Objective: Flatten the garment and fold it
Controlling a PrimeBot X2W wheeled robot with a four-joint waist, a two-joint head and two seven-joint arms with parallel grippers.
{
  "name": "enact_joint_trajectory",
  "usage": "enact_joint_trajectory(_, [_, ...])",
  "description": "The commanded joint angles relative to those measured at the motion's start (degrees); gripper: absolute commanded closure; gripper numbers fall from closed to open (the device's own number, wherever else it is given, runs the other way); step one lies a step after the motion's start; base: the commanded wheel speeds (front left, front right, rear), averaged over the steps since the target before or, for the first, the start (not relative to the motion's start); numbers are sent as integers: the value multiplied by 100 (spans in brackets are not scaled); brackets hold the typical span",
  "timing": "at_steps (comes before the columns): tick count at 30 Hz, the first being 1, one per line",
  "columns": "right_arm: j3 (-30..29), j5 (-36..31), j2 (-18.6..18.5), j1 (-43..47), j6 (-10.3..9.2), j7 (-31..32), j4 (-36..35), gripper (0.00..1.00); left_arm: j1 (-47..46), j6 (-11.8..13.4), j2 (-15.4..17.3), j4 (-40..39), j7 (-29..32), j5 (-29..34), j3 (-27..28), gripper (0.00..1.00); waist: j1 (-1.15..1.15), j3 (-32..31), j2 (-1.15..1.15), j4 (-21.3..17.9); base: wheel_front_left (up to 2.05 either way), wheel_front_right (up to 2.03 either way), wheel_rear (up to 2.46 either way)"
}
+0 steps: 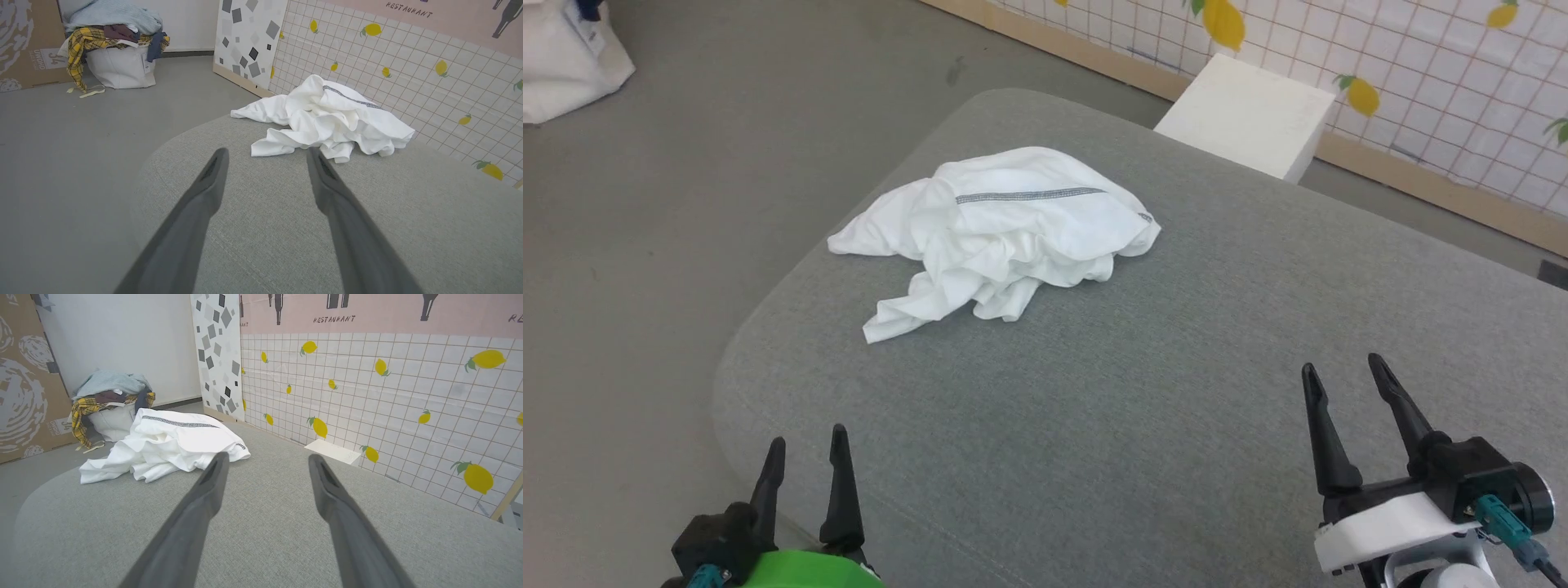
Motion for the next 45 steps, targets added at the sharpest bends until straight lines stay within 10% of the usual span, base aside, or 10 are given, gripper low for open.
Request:
enact_joint_trajectory(1, [6, 32, 5, 31, -9, -68, 28, 0, 69, 24, -30, 9, -57, -67, 11, 0, 0, -4, 0, 71, 0, 0, 0])
enact_joint_trajectory(28, [38, -87, 5, -10, -10, -134, -28, 0, -327, -210, 14, -421, -122, 155, 3, 0, 0, 220, 0, 111, 0, 0, 0])
enact_joint_trajectory(37, [47, -324, 5, -255, -10, -134, -136, 0, -2059, -523, 916, -1444, 843, 111, 87, 0, 0, 882, 0, 41, 0, 0, 0])
enact_joint_trajectory(45, [224, -732, 5, -722, -10, -96, -372, 0, -3825, -732, 1805, -625, 1691, -630, -13, 0, 0, 1816, 0, -216, 0, 0, 0])
